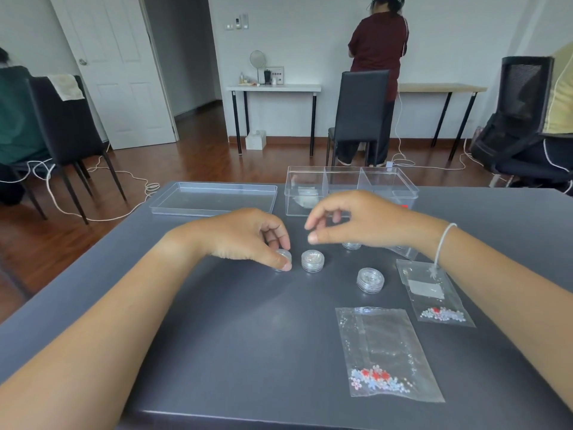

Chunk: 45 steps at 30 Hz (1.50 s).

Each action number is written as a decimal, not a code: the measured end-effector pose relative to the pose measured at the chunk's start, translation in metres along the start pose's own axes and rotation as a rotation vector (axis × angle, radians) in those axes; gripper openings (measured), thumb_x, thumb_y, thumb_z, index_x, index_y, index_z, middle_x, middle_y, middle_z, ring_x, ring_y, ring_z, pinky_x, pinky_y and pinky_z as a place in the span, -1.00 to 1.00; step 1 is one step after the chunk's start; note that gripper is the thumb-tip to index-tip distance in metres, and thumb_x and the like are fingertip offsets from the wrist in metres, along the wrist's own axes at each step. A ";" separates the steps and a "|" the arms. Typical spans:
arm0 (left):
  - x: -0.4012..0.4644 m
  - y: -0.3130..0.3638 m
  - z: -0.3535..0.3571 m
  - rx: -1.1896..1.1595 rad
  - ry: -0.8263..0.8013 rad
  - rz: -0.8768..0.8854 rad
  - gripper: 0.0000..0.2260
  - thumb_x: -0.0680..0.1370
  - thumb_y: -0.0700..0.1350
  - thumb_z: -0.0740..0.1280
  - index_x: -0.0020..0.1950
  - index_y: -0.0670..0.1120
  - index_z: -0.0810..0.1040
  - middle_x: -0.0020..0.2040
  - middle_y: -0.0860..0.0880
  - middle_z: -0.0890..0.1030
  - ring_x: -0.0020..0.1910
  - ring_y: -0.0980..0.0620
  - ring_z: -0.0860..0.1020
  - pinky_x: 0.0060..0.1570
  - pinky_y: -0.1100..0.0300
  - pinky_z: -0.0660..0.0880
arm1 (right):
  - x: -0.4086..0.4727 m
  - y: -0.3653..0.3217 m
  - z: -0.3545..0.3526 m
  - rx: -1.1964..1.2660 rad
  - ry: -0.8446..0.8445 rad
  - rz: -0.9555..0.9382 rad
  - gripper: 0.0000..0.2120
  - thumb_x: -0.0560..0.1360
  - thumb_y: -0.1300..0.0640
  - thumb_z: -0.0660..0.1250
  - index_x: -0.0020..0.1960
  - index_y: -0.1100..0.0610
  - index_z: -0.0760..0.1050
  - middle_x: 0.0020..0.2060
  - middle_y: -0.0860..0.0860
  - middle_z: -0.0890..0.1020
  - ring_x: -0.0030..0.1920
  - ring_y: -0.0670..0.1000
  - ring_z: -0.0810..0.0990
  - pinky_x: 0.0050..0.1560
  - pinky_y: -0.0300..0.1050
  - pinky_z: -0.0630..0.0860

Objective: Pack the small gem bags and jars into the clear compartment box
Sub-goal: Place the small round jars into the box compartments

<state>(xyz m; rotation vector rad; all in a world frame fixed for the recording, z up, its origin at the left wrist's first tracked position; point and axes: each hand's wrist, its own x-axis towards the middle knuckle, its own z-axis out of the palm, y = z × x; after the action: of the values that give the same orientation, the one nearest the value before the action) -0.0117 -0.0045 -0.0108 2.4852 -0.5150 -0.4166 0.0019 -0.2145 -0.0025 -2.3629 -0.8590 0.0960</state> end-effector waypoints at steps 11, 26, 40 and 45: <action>0.002 -0.002 0.001 -0.051 0.078 0.015 -0.86 0.34 -0.04 0.46 -0.13 0.05 0.58 -0.24 0.12 0.60 -0.47 0.29 0.44 -0.43 0.51 0.33 | -0.011 0.002 0.016 -0.087 -0.133 -0.005 -0.77 0.33 0.02 0.45 -0.05 -0.11 0.48 -0.15 -0.22 0.57 -0.12 -0.29 0.36 -0.16 -0.54 0.27; 0.013 0.007 -0.008 -0.115 0.428 0.241 -0.87 0.36 -0.06 0.45 -0.13 0.08 0.57 -0.36 0.39 0.54 -0.45 0.26 0.39 -0.37 0.53 0.33 | -0.007 0.016 -0.022 0.065 0.166 -0.001 -0.75 0.33 0.09 0.45 -0.06 -0.13 0.49 -0.16 -0.22 0.54 -0.15 -0.03 0.43 -0.07 -0.21 0.39; 0.124 0.052 -0.031 0.005 0.404 0.270 -0.90 0.35 -0.02 0.46 -0.20 0.00 0.60 -0.34 0.20 0.61 -0.37 0.33 0.51 -0.32 0.48 0.37 | 0.039 0.084 -0.068 0.023 0.401 0.191 -0.87 0.33 0.04 0.43 -0.25 -0.07 0.47 -0.24 -0.13 0.58 -0.29 -0.19 0.49 -0.28 -0.28 0.41; 0.151 0.048 -0.032 0.139 0.323 0.179 -0.85 0.35 0.00 0.45 -0.14 0.00 0.60 -0.18 0.14 0.56 -0.15 0.19 0.51 -0.20 0.35 0.38 | 0.048 0.089 -0.069 -0.005 0.401 0.189 -0.87 0.33 0.06 0.44 -0.18 0.02 0.51 -0.21 -0.07 0.60 -0.28 -0.12 0.51 -0.25 -0.23 0.45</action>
<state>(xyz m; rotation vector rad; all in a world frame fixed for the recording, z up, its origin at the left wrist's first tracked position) 0.1205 -0.0939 0.0155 2.5421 -0.6415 0.0932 0.1076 -0.2754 0.0086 -2.3477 -0.4439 -0.2943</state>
